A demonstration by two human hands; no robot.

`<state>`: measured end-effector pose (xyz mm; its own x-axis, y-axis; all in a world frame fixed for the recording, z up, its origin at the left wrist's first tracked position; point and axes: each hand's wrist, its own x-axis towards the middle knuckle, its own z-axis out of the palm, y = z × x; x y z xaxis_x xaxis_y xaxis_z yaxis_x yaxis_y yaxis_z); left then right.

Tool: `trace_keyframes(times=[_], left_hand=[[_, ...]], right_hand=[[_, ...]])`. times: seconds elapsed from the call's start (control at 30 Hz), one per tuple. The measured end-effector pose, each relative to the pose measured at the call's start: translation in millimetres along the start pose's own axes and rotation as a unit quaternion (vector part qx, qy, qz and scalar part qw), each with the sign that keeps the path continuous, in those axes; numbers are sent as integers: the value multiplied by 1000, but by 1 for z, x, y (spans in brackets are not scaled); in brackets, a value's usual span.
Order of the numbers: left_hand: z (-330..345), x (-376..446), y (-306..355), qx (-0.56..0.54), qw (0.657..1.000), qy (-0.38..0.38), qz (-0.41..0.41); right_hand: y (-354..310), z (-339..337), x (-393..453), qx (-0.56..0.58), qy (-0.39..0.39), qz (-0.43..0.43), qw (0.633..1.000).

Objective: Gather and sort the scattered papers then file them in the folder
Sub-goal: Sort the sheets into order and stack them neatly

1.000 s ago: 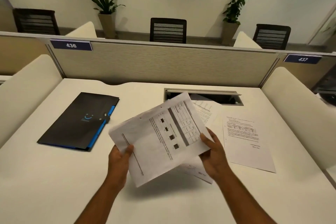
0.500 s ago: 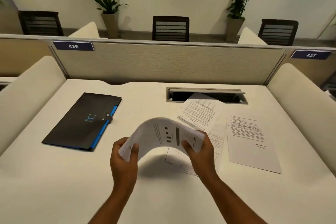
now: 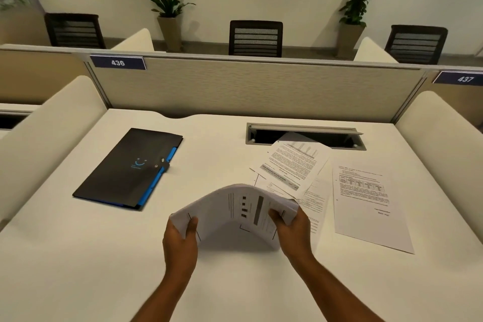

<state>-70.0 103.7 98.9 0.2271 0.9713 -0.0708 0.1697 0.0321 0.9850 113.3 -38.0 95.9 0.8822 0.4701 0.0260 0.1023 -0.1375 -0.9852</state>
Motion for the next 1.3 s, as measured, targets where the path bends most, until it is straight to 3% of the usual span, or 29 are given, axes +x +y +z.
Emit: trace_keyframes(times=[0.13,0.27,0.4,0.53,0.6,0.67,0.77,0.83,0.87,1.1,1.3], left_hand=[[0,-4,-1,3,999,-2,38],[1,-6,-22,35,998,-55,-6],[4,-3,-24,55,997,-56,-7],[7,6,-18,86,996,-40,-6],[10,8,-15,72,997,-26,-29],[14,10,-12,31,997,-17,-64],[22,7,-8,-37,995,-31,-90],[28,2,-8,-70,991,-57,-94],[31,-2,-8,-84,989,-73,-96],[26,0,-5,-176,967,-154,-105],[9,24,32,-61,971,-231,15]], right_hand=[[5,-6,3,14,18,-34,999],[25,-9,1,-31,-20,42,998],[29,-14,3,-30,-14,52,998],[19,-20,12,-34,48,35,998],[20,-23,16,-43,89,75,992],[20,-22,15,16,103,185,977],[22,-16,9,268,50,317,908],[19,-10,6,399,-34,326,856],[18,-8,6,417,-56,312,852],[3,-21,27,337,-23,197,920],[-21,-39,40,184,3,120,976]])
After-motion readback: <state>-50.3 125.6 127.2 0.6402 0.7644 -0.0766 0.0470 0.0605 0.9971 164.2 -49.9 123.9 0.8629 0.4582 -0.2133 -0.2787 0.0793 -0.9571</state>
